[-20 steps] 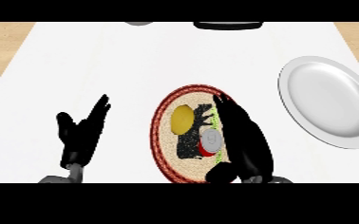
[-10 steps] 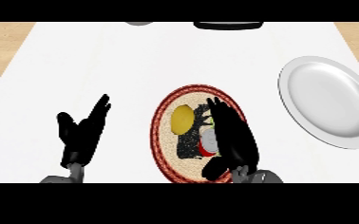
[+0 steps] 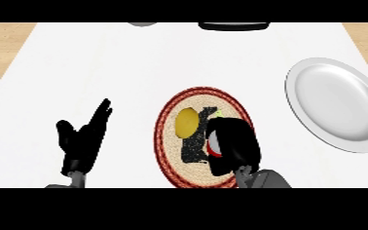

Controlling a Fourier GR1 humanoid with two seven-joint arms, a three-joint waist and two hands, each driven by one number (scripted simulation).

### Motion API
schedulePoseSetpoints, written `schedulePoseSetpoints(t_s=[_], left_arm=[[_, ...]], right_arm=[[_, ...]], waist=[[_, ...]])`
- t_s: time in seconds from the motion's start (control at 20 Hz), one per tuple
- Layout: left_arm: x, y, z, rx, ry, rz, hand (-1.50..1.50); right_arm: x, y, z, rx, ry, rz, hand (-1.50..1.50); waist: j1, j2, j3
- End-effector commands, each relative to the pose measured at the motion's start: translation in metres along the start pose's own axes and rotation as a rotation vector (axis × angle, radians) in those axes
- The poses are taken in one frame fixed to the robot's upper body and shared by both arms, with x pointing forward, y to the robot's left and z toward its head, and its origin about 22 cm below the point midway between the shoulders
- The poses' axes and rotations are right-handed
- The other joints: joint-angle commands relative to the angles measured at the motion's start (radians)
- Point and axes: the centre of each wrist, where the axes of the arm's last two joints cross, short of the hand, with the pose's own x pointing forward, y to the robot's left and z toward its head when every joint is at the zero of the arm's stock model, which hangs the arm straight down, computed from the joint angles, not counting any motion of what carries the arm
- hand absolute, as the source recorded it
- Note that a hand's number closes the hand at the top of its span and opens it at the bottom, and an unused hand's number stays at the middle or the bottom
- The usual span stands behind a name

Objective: Pick the can from the placemat and place it in the plate

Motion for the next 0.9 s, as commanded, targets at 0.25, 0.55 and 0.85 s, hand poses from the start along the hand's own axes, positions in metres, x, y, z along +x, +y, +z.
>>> schedulePoseSetpoints(t_s=[0.25,0.55,0.85], left_arm=[[-0.008,-0.012,-0.004,-0.029,0.028,0.0,0.0],[0.005,-0.013,-0.006,-0.051,0.023,-0.012,0.0],[0.013,-0.018,-0.01,-0.081,0.013,-0.008,0.0]], right_arm=[[-0.003,-0.025,-0.047,-0.248,0.395,-0.118,1.5],[-0.009,-0.088,-0.08,-0.626,0.716,-0.269,1.5],[-0.001,-0.133,-0.1,-0.96,0.823,-0.23,1.5]], waist=[[0.019,0.021,-0.007],[0.049,0.033,-0.008],[0.073,0.036,-0.008]])
